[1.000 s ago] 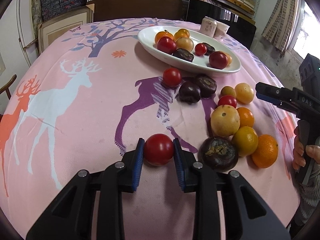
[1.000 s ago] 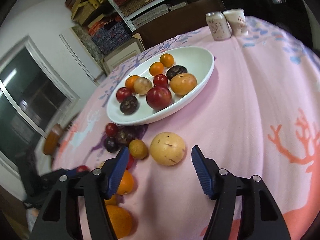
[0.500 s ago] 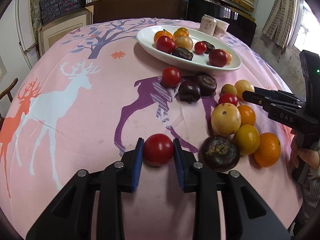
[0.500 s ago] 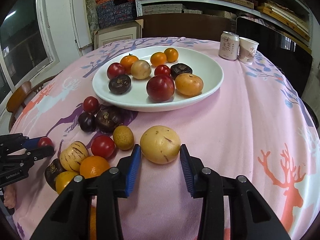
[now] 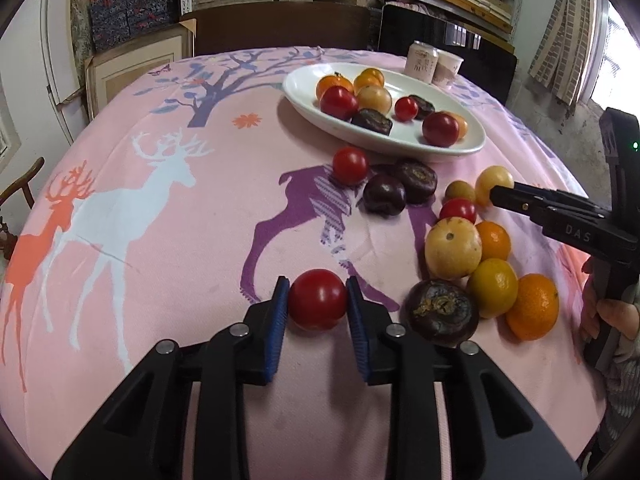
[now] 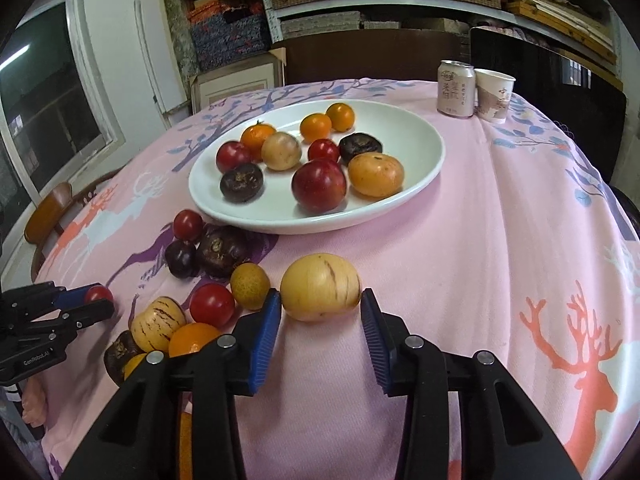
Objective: Organize fruits
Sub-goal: 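Carry both fruits onto the white plate and open both tools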
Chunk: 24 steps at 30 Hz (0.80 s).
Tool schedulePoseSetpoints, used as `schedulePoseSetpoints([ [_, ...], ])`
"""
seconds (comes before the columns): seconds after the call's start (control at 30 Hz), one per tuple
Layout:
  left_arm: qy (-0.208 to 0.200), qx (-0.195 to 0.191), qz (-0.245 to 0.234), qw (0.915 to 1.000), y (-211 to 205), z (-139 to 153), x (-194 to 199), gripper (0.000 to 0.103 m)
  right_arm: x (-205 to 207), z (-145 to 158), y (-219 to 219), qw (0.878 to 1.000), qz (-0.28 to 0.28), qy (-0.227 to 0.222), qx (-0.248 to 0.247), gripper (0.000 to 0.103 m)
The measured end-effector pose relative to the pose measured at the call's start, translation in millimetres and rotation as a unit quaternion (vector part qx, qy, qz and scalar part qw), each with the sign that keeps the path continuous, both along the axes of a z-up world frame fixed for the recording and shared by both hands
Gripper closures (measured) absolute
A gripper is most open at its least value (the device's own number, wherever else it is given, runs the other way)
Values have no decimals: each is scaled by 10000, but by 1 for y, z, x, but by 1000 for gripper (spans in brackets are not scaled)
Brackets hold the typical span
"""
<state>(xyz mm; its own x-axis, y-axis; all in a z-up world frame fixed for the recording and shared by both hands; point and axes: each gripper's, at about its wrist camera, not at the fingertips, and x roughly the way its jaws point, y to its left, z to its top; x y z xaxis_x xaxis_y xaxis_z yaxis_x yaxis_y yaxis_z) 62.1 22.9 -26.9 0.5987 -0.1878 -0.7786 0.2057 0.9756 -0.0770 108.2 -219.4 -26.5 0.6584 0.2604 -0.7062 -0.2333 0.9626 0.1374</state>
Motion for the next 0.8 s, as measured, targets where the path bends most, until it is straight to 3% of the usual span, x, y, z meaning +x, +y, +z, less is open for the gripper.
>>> schedulePoseSetpoints([
  [0.03, -1, -54, -30, 10000, 0, 2, 2, 75, 0, 2, -4, 10000, -45, -43, 68, 66],
  [0.2, -289, -103, 9, 9995, -11, 32, 33, 75, -3, 24, -20, 9981, -187, -397, 441, 67],
  [0.33, -387, -230, -131, 9989, -34, 50, 65, 75, 16, 18, -20, 9993, -134, -138, 322, 66],
  [0.43, -488, -377, -314, 9976, -46, 52, 68, 75, 23, 5, -14, 9993, 30, 139, 337, 61],
  [0.57, -416, -373, -381, 9977, -51, 44, 68, 75, 29, 1, 7, 9999, 129, 88, -18, 51],
  [0.7, -402, -408, -357, 9977, -50, 42, 70, 75, 38, -4, 14, 9992, 54, 44, -394, 59],
  [0.8, -393, -401, -361, 9978, -51, 42, 69, 75, 35, -3, 5, 9998, 32, 77, -152, 60],
])
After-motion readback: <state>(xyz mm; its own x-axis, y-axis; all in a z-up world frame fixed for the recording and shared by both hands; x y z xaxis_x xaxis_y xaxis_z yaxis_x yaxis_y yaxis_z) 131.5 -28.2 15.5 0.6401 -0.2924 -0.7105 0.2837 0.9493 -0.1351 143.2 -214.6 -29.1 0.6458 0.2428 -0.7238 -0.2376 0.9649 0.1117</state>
